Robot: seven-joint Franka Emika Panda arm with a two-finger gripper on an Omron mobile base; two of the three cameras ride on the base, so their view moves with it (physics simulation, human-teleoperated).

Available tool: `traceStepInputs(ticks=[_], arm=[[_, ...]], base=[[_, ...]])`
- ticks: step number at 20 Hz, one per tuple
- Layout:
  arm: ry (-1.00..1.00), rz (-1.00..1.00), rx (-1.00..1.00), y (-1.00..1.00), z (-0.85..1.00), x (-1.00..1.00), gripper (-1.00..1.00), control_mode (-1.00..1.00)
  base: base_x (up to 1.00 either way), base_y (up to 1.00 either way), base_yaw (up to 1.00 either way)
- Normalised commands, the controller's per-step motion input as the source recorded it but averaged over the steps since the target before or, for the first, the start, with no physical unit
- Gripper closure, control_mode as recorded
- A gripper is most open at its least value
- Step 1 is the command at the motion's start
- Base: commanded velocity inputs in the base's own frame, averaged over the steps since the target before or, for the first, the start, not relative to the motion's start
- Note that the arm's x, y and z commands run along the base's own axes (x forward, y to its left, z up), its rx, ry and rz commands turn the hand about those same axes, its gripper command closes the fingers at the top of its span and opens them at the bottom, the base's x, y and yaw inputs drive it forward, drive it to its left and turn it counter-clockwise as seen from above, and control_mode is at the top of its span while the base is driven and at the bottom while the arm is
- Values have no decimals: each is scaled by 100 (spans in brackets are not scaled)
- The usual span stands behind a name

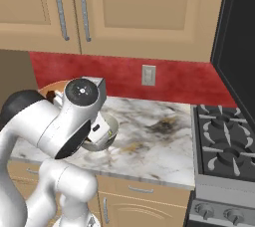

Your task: Place the bowl containing the sweet potato and garlic in the microwave. Close the microwave door and press the start button to microwave the meal.

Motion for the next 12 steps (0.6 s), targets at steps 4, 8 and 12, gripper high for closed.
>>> traceStepInputs(ticks=[4, 8, 12], arm=[[0, 10, -7, 12, 11, -34, 100, -100], [0, 5, -7, 5, 10, -20, 100, -100], [0, 0, 0, 0, 5, 0, 100, -100]], base=[[0, 0, 0], [0, 0, 0], [0, 0, 0]])
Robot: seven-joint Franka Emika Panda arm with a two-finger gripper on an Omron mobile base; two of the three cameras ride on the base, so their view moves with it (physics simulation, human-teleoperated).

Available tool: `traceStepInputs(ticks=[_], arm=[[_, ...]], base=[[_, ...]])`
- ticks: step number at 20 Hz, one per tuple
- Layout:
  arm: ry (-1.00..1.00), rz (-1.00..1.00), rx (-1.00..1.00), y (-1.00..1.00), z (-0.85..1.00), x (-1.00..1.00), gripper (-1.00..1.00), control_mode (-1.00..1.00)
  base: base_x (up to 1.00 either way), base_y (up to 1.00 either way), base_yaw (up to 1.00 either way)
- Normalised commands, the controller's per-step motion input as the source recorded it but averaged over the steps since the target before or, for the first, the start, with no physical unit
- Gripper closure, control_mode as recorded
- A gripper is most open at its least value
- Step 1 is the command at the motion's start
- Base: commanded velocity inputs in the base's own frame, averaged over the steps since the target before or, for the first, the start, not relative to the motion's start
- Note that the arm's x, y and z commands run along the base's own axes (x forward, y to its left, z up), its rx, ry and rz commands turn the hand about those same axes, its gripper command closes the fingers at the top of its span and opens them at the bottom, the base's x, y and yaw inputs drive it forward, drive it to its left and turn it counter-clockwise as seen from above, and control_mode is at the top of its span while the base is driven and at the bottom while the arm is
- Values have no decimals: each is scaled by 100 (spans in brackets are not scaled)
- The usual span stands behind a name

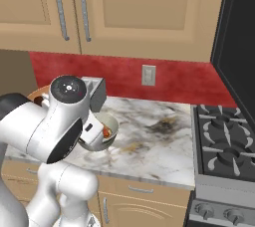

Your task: Place the bowl containing the sweet potato and garlic in the microwave. Close the microwave door and press the start button to microwave the meal.

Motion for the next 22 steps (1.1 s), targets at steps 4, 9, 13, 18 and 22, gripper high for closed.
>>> traceStepInputs(ticks=[4, 9, 13, 18, 22], arm=[[0, 0, 0, 0, 0, 0, 100, -100], [0, 0, 0, 0, 0, 0, 100, 100], [0, 0, 0, 0, 0, 0, 100, 100], [0, 0, 0, 0, 0, 0, 100, 100], [0, 0, 0, 0, 0, 0, 100, 100]], base=[[0, 0, 0], [0, 1, -1], [-33, 0, -4], [-73, -3, -2], [-82, -9, -3]])
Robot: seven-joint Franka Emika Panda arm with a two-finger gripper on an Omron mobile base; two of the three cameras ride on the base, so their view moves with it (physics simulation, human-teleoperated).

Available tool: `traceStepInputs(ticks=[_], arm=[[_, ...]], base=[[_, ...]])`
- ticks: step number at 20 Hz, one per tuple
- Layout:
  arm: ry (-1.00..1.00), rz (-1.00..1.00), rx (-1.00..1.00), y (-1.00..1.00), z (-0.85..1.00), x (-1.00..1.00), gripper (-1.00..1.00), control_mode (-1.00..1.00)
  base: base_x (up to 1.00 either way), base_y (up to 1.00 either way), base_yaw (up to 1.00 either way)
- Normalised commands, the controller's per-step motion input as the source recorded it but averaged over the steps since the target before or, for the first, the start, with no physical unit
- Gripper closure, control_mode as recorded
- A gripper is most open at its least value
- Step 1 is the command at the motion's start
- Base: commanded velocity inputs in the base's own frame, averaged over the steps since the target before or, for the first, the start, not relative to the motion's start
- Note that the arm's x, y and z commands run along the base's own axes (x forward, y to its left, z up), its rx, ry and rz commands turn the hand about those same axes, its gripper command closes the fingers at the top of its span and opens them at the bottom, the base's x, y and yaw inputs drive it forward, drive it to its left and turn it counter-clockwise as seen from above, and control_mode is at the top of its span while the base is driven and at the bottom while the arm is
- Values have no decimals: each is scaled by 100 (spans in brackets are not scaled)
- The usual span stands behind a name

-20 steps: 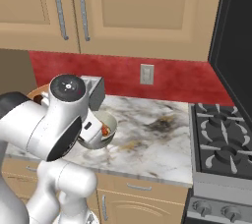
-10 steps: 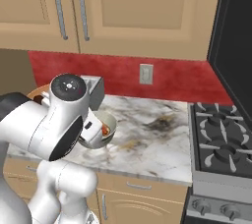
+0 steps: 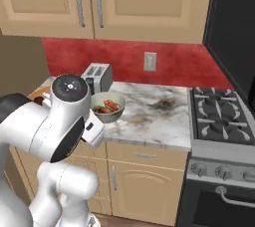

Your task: Place the bowl containing the sweet potato and garlic in the microwave. Close the microwave door and press the start button to microwave the meal.

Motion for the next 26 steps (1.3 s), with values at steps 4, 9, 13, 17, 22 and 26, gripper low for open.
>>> traceStepInputs(ticks=[4, 9, 13, 17, 22, 26], arm=[[0, 0, 0, 0, 0, 0, 100, 100], [0, 0, 0, 0, 0, 0, 100, 100], [0, 0, 0, 0, 0, 0, 100, 100], [0, 0, 0, 0, 0, 0, 100, 100], [0, 0, 0, 0, 0, 0, 100, 100], [0, 0, 0, 0, 0, 0, 100, 100]], base=[[-62, -22, -18], [-38, -33, -45], [-6, -36, -60], [0, -31, -62], [7, -33, -58], [43, -24, -44]])
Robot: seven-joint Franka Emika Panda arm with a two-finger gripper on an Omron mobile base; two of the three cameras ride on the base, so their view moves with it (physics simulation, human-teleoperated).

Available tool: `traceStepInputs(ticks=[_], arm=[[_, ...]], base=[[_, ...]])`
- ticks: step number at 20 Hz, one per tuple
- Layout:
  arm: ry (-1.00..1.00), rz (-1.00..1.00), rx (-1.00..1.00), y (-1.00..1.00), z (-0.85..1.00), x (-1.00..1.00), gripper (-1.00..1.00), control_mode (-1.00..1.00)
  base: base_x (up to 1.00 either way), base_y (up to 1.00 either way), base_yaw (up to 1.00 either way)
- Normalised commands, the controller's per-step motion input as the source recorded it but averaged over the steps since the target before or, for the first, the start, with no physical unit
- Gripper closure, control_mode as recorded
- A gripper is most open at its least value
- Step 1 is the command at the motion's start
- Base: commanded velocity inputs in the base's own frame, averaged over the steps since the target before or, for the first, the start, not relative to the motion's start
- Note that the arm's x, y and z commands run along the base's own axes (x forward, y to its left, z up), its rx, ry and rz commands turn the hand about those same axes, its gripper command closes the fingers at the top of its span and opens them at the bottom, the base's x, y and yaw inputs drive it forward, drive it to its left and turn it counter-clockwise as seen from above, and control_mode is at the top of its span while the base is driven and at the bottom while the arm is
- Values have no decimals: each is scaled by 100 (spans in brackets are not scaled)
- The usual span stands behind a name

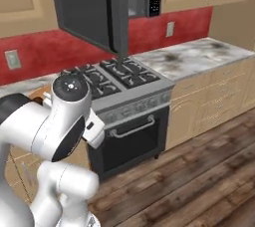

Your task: Place the bowl containing the sweet potato and garlic in the microwave. Close the microwave door and press the start button to microwave the meal.

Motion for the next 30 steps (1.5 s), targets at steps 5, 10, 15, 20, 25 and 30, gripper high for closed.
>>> traceStepInputs(ticks=[5, 10, 15, 20, 25, 30], arm=[[0, 0, 0, 0, 0, 0, 100, 100], [0, 0, 0, 0, 0, 0, 100, 100], [0, 0, 0, 0, 0, 0, 100, 100], [0, 0, 0, 0, 0, 0, 100, 100], [0, 0, 0, 0, 0, 0, 100, 100], [0, 0, 0, 0, 0, 0, 100, 100]], base=[[65, -38, -34], [83, -40, -22], [80, -40, -8], [72, -27, 19], [61, -25, 49], [52, -24, 53]])
